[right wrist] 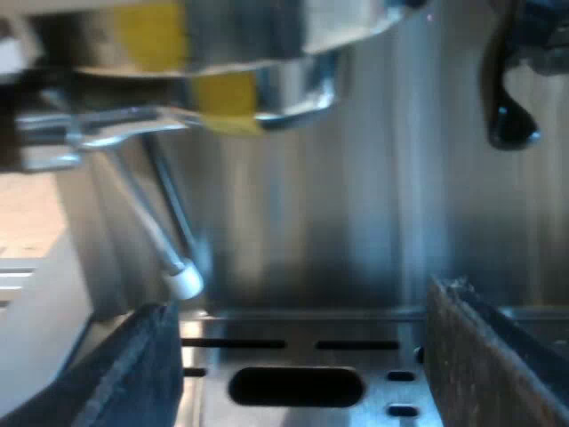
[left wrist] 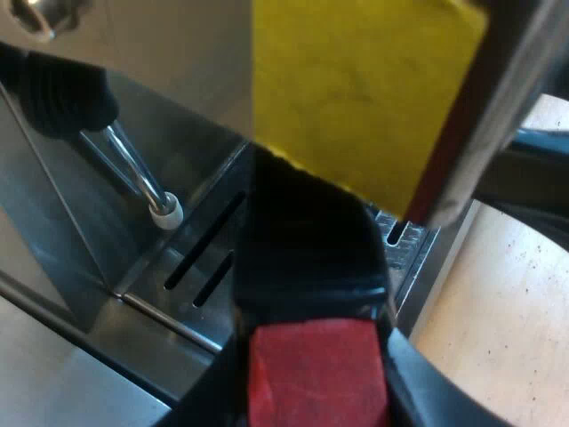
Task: Put the handle in the coffee machine
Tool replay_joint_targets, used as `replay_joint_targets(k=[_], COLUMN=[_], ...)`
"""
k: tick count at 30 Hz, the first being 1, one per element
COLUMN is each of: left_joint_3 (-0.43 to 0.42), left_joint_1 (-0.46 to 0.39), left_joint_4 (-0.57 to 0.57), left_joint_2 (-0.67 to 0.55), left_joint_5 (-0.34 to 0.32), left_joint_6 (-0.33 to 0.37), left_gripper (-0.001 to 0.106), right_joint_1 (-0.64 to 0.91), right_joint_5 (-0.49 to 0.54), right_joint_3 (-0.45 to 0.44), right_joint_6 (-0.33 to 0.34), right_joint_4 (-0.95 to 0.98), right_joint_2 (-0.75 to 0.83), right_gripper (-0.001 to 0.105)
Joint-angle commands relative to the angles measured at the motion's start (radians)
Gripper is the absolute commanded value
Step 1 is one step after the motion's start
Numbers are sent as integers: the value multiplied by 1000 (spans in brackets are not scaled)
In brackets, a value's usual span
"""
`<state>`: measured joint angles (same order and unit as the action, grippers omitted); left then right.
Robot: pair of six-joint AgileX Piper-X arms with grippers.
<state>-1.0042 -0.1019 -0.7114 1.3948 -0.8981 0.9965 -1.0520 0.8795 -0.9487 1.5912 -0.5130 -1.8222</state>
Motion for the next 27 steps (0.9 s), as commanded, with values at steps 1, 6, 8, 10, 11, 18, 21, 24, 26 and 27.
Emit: replay_joint_targets(k=[1,6,8,10,11,18,21,24,26,27], left_joint_3=[-66,-61,-58,-51,-46,-46,-46,-46,-46,-46], left_joint_1=[-4,-4,-4,-4,-4,-4,-4,-4,-4,-4], left_joint_4=[65,-67,-86,-84,-90,-56,-18,-33,-39,-39], left_joint_2=[-72,-72,-70,-70,-70,-70,-56,-21,5,9], left_joint_5=[-226,-214,-214,-214,-212,-229,-239,-247,-256,-256], left_joint_6=[-78,-223,-240,-240,-240,-240,-198,-185,-187,-191], left_gripper=[1,1,1,1,1,1,1,1,1,1], right_joint_1=[2,2,2,2,2,0,0,0,0,0], right_joint_5=[-10,-10,-10,-10,-10,-10,-10,-10,-10,-10], right_joint_3=[-3,-3,-3,-3,-3,-3,-3,-3,-3,-3], right_joint_6=[5,5,5,5,5,3,1,1,1,1], right_joint_4=[2,2,2,2,2,2,2,2,2,2], right_joint_2=[3,3,3,3,3,3,3,3,3,3], right_gripper=[60,60,60,60,60,60,60,60,60,60])
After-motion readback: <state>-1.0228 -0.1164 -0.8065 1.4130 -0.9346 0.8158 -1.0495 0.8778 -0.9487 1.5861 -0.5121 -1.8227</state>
